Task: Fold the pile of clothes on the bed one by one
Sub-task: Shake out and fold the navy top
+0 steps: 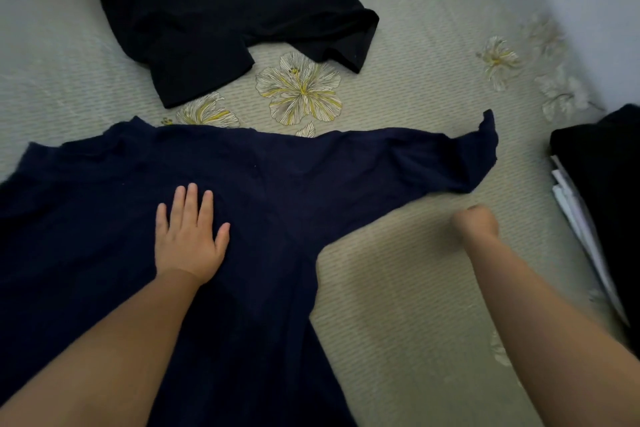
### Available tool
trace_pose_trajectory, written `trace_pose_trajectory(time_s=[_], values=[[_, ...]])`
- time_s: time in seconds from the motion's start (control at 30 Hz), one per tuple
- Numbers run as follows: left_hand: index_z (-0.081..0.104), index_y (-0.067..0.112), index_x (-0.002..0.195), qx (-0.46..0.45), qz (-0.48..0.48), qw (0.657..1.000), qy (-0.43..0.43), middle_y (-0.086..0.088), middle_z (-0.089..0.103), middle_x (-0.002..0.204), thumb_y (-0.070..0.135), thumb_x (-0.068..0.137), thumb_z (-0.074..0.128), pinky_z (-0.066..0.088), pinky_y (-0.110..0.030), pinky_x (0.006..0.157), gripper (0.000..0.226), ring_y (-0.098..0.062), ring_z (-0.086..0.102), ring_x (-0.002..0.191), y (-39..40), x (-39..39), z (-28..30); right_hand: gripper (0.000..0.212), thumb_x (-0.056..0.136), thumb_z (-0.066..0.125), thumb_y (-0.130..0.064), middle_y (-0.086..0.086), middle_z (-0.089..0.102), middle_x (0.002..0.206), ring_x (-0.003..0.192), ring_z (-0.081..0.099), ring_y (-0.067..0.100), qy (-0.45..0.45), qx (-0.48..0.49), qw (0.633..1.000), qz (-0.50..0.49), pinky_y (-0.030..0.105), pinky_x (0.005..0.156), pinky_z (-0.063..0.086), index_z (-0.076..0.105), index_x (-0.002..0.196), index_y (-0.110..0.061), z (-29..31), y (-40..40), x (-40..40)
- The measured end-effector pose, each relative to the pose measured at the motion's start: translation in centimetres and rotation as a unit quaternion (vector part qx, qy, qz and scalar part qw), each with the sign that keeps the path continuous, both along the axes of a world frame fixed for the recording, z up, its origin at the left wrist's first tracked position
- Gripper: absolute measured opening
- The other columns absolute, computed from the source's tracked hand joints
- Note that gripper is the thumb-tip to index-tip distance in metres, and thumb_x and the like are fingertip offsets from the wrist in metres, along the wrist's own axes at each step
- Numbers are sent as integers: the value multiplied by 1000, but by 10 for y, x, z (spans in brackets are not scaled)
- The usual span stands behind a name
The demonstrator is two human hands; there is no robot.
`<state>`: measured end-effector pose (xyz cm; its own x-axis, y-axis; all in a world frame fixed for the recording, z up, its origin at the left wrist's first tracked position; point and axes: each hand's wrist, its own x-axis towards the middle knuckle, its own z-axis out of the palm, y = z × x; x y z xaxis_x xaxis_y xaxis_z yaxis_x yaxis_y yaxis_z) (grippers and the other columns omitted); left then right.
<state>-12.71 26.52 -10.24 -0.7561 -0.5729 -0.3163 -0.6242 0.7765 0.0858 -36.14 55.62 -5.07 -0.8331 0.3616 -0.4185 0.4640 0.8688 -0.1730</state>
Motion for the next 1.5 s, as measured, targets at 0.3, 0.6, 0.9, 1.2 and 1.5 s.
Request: trace_pose_trajectory(time_s=[0.3,0.6,0.9,1.2,1.5], values=[[14,8,145,66,-138,985,79,-10,6,154,36,97,31,-3,-36,114,59,-21,1,143,55,-75,5,56,95,43,-34,20,39,140,127,39,34,129,-147,967,-166,38,104,30,33,136,1,-13,6,-28],[24,6,143,23,-128,989,65,-10,17,152,52,80,6,-8,-35,109,80,-22,11,142,67,-83,-14,31,84,62,-7,10,59,109,90,53,17,130,-315,908,-244,26,84,47,55,114,-1,-23,-19,-83],[10,12,146,29,-117,989,92,-4,3,155,47,93,25,-14,-33,109,66,-15,-3,142,65,-80,-21,20,89,48,-8,-10,45,75,65,44,-2,280,-341,897,-17,2,51,37,38,79,-23,32,-54,-58],[35,-3,136,105,123,949,272,-17,34,145,8,93,45,13,-39,112,45,-28,23,138,-8,56,24,25,82,51,0,-5,59,86,75,53,8,235,-461,834,194,6,66,37,49,105,-9,64,-212,120],[36,-8,134,104,277,937,183,-25,41,137,3,90,49,29,-44,104,47,-38,39,126,-58,262,51,49,92,49,-20,2,26,150,138,18,19,-77,-193,739,641,37,111,13,35,139,-15,-16,-252,331]])
